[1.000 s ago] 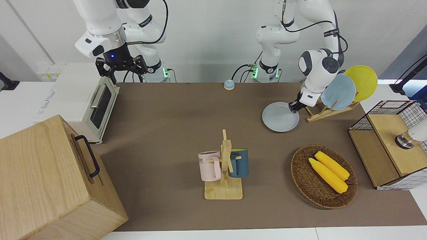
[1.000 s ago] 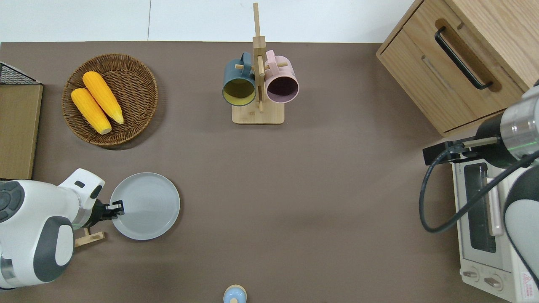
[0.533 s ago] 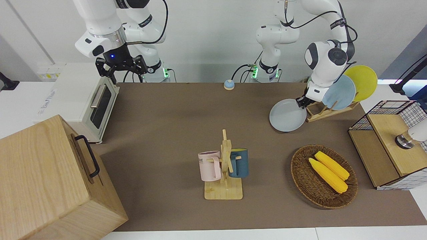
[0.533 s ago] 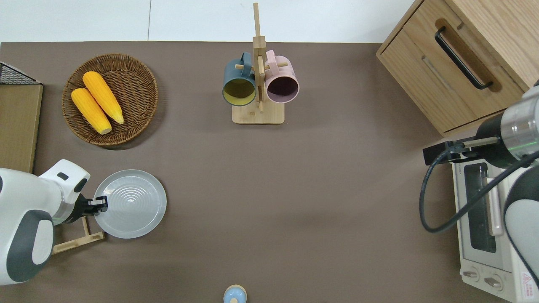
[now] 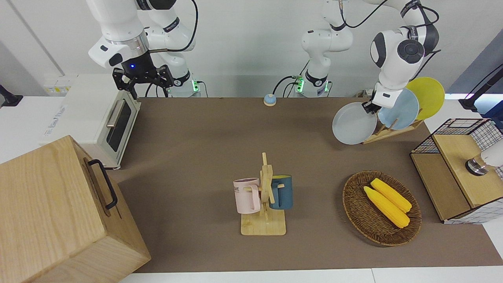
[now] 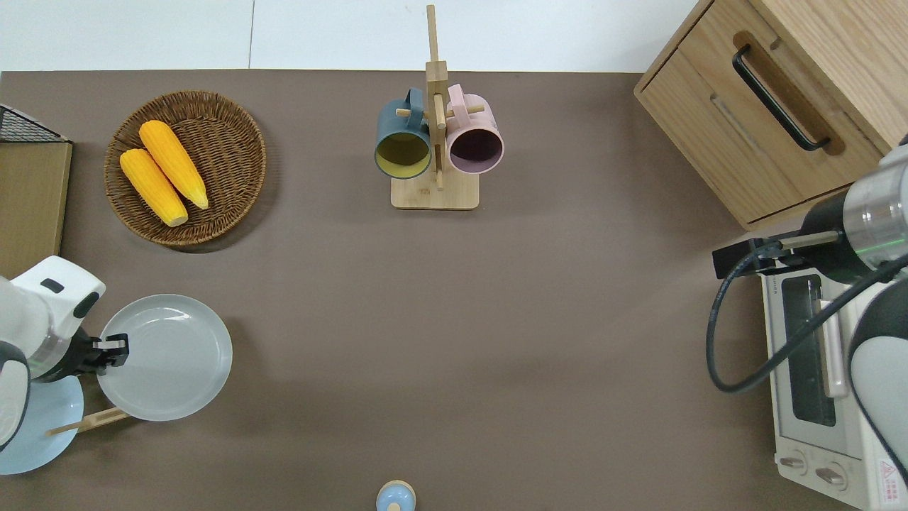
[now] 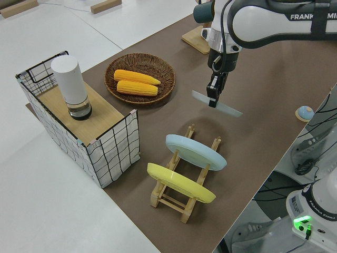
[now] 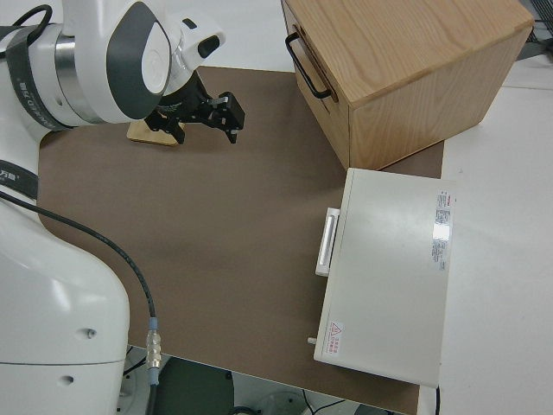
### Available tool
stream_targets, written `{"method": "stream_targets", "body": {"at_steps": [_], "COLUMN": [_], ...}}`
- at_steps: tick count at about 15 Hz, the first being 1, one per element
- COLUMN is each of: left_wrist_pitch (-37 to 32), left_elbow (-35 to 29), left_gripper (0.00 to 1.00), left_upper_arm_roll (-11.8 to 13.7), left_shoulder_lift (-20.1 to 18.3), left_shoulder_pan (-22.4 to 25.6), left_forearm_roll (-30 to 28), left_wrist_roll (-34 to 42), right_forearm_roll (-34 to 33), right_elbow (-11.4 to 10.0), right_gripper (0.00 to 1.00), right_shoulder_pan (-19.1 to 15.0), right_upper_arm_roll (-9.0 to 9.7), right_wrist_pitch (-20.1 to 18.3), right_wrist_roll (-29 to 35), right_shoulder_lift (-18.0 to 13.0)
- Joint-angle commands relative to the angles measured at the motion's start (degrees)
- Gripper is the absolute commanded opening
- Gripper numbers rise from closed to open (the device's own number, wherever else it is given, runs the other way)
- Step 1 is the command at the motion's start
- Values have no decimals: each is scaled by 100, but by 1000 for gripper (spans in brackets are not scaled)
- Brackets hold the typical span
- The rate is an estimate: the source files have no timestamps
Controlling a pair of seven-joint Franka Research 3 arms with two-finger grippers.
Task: Pick gray plate from table and place it on lower plate rack with left arm
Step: 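Carry the gray plate to the wooden rack and tilt it upright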
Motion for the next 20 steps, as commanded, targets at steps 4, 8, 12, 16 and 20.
{"method": "stream_targets", "body": {"at_steps": [4,8,12,16,20], "left_wrist_pitch": [-864,-1224,-1454,-1445,-1445], "left_elbow": [280,280,254,175,122], "left_gripper": [0,0,0,0,0], "left_upper_arm_roll": [-92,-188,-197,-197,-215], "left_shoulder_lift": [-15,-7,11,107,283], "left_shoulder_pan": [-235,-252,-253,-253,-314], "left_forearm_roll": [1294,1998,2218,2227,2394], "left_wrist_roll": [-559,-567,-576,-1041,-1349], "right_forearm_roll": [-8,-8,-8,-8,-8], "right_elbow": [51,51,51,51,51], "right_gripper": [983,983,983,983,983], "right_shoulder_pan": [-106,-115,-106,-115,-115], "right_upper_arm_roll": [98,98,98,98,98], "right_wrist_pitch": [-81,-81,-81,-72,-81], "right_wrist_roll": [69,69,69,69,69], "right_shoulder_lift": [-15,-7,-15,-15,-7]}}
